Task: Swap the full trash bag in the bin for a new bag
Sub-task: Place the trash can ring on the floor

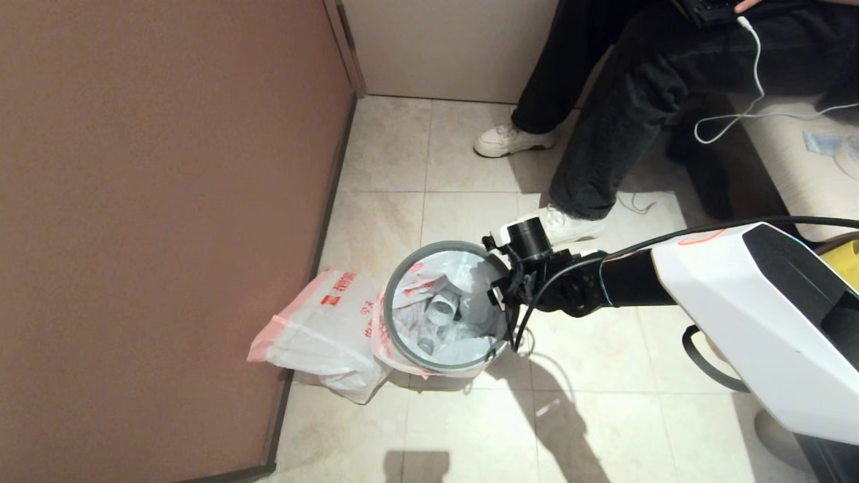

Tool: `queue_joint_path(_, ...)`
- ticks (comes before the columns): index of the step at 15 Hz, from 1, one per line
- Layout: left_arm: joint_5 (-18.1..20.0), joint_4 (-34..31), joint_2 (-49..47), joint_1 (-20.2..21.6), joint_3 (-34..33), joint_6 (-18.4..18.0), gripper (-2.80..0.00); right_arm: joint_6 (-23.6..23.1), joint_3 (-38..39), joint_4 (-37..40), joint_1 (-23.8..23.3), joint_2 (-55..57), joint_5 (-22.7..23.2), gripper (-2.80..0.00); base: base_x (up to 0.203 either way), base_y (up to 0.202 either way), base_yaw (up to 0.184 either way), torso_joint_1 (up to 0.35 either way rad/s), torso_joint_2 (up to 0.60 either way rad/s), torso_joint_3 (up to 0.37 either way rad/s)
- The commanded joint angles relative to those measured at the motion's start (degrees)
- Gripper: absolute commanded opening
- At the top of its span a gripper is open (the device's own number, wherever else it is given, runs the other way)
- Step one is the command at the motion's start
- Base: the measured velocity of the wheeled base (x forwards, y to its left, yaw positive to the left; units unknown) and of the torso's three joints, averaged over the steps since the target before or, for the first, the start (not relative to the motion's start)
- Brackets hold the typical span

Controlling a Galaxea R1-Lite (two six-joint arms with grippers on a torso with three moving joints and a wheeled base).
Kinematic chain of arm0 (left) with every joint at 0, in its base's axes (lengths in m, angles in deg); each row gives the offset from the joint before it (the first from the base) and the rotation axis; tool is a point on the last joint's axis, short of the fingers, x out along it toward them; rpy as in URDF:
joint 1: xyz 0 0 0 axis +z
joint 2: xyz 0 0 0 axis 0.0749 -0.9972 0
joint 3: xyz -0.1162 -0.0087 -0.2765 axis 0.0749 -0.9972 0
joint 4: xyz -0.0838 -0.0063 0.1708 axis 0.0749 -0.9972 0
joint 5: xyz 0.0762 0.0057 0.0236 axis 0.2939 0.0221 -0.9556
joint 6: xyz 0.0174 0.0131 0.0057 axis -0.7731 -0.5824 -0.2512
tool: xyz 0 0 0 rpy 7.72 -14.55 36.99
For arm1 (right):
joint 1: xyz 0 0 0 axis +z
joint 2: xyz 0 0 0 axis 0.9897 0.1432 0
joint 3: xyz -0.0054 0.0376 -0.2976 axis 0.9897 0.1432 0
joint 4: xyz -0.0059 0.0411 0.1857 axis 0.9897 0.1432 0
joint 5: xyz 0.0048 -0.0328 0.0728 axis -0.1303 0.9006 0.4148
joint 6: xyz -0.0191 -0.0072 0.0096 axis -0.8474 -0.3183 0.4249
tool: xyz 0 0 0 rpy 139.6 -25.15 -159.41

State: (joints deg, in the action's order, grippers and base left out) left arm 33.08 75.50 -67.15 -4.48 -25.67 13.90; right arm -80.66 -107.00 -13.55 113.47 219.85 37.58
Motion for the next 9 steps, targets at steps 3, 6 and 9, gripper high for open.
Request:
queue_joint_path(3,0.0,0.0,-0.1,0.0,0.0,0.0,-2.80,0.0,-0.1,-1.4,-0.5,0.6,-0.1,-2.80,0.000,0.000,0.000,0.000,0.00,0.000)
queue_joint_path(6,0.0,-0.1,-0.1,0.0,0.0,0.0,-2.80,-0.5,-0.3,-1.4,-0.5,-0.5,-0.1,-2.80,0.000,0.000,0.000,0.000,0.00,0.000)
queue_joint_path(9,0.0,-0.1,-0.1,0.0,0.0,0.0,-2.80,-0.8,-0.2,-1.2,-0.4,-1.5,-0.1,-2.80,0.000,0.000,0.000,0.000,0.00,0.000)
